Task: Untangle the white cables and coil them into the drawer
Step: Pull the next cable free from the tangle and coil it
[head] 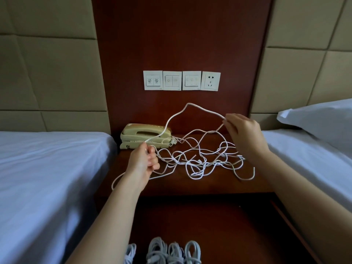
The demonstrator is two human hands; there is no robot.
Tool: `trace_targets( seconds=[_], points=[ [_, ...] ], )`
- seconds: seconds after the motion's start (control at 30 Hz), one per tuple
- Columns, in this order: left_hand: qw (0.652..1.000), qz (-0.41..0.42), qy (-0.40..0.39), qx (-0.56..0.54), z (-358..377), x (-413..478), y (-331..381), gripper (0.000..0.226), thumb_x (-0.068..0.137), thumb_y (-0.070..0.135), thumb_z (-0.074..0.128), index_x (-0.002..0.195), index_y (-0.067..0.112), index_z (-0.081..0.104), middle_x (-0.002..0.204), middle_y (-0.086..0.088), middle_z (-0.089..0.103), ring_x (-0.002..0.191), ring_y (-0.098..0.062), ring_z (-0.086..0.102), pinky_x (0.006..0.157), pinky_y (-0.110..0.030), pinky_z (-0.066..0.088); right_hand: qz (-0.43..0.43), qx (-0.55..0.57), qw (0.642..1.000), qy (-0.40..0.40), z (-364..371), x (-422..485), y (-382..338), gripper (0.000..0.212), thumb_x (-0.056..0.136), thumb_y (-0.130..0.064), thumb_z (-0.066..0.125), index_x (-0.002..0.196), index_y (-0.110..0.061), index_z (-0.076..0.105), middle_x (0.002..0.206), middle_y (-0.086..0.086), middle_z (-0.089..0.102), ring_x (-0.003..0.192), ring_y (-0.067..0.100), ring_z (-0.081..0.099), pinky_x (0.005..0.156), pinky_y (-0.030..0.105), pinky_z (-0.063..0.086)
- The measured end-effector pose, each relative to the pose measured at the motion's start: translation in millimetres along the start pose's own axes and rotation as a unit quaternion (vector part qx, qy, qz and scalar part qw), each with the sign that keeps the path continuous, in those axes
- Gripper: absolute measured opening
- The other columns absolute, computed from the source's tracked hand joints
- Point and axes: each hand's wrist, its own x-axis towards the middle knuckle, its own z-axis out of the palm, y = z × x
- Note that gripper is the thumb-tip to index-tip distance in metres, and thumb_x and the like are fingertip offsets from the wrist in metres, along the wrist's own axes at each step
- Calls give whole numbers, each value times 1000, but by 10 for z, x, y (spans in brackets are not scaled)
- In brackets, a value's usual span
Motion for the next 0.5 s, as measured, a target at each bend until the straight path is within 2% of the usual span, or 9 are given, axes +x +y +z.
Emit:
trace_targets(
  seconds=[0.1,0.17,0.27,0.33,0.43,0.5],
  points=[
    [1000,-4,-15,7,29,-32,-31,43,101,25,24,61,14,34,37,9,24,30,-5,18,33,-18,20,-12,-40,999,-20,-92,-91,-123,21,92,-17,53,89,-2,68,108,16,68,81,37,68,62,44,57],
    [1000,-5,-22,19,50,-48,-49,43,102,25,23,61,14,34,38,9,23,30,-5,18,33,-18,20,-19,-62,997,-36,-135,-137,-174,20,90,-17,55,88,-3,69,120,16,64,88,35,69,63,41,57],
    [999,-8,-28,40,73,-68,-75,43,102,26,24,62,13,35,38,9,23,31,-5,18,35,-19,20,-39,-94,994,-32,-229,-176,-266,8,82,-8,67,76,-4,70,111,16,68,85,28,70,57,27,52],
    [998,-13,-31,52,93,-84,-93,43,102,26,24,62,13,35,38,8,24,31,-5,19,35,-20,19,-30,-151,987,-44,-262,-224,-288,7,79,-6,69,72,-6,70,99,14,71,82,27,70,55,27,49],
    [997,-18,-33,65,150,-116,-121,45,102,26,25,61,12,36,37,8,24,30,-5,19,35,-19,19,80,-234,944,-218,-188,-364,-310,11,91,-10,55,94,-12,65,104,5,65,90,28,63,58,30,42],
    [996,-17,-32,83,191,-142,-138,45,103,26,24,61,12,36,37,8,24,29,-5,19,34,-16,20,114,-253,915,-293,-119,-448,-317,16,96,-19,48,103,-16,62,103,4,65,96,28,61,62,30,37]
  ],
)
